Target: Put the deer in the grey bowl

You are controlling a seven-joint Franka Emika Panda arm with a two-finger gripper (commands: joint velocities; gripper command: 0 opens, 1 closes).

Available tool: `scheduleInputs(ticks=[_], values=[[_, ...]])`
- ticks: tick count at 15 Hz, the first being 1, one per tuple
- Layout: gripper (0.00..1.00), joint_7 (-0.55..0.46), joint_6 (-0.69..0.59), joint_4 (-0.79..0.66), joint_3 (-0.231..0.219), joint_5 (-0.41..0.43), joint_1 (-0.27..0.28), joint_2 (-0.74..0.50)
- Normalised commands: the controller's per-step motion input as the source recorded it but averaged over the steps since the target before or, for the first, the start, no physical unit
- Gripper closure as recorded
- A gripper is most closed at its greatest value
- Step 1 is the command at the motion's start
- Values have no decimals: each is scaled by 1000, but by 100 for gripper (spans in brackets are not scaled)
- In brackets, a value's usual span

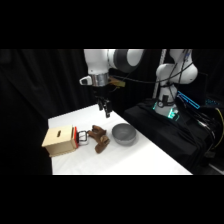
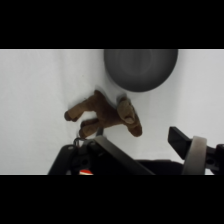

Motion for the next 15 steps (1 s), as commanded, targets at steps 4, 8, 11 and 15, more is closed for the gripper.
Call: scheduleInputs(ticks=[4,8,11,15], values=[[0,312,-79,445,-15,116,-27,344],[0,423,40,328,-43,100,-8,329],[0,342,115,264,-52,100,11,305],[0,213,140,205,-51,140,5,267]])
